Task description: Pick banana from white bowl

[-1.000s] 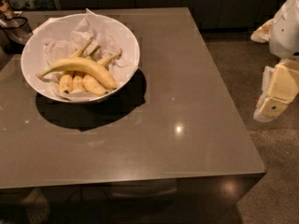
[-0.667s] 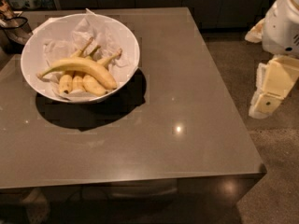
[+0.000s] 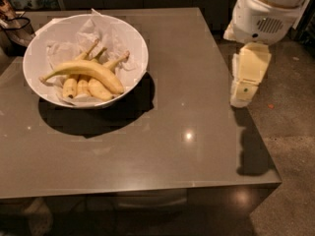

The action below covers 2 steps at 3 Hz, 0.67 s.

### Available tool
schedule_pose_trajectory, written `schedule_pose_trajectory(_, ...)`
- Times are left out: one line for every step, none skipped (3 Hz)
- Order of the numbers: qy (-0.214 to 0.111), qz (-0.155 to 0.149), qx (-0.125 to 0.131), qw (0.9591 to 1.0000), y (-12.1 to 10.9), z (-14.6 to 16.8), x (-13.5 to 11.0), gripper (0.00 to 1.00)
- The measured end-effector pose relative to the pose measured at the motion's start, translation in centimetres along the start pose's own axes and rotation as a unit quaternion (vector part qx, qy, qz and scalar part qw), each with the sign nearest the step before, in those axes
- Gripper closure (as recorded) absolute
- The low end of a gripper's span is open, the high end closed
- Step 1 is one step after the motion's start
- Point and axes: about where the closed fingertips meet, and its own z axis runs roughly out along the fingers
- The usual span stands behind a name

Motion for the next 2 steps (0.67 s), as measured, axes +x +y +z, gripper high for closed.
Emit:
schedule_pose_trajectory(-0.008,-0.005,0.012,0.9999,-0.69,0.06,-0.92,0.00)
schedule_pose_trajectory(-0.022,-0.002,0.015,0.9996,-1.33,0.06,-1.37,0.00)
